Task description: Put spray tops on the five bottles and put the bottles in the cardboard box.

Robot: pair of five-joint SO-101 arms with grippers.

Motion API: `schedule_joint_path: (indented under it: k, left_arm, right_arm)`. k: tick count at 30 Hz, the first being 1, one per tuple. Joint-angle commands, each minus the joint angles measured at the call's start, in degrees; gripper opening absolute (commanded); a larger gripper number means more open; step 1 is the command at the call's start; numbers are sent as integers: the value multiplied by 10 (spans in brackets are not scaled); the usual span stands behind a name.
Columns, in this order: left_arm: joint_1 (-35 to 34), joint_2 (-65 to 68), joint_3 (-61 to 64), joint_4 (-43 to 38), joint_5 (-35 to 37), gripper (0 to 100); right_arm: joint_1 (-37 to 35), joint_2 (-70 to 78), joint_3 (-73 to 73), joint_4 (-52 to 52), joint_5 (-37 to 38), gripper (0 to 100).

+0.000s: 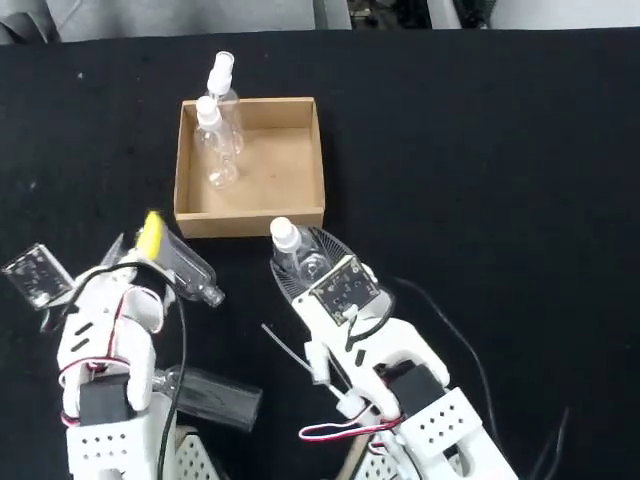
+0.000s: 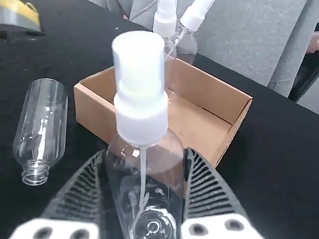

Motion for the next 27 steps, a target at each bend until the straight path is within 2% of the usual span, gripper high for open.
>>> schedule_joint_path:
  k: [1,21,27]
  left_arm:
    - [-49,-8,15,-33,-5,173]
    - [-147,-8,86,-33,-1,167]
    - [-147,-8,86,-33,-4,24]
  right_arm:
    - [13,-12,-1,2,-1,10]
    - [13,-11,-1,17,-1,10]
    - [14,-11,-1,18,-1,10]
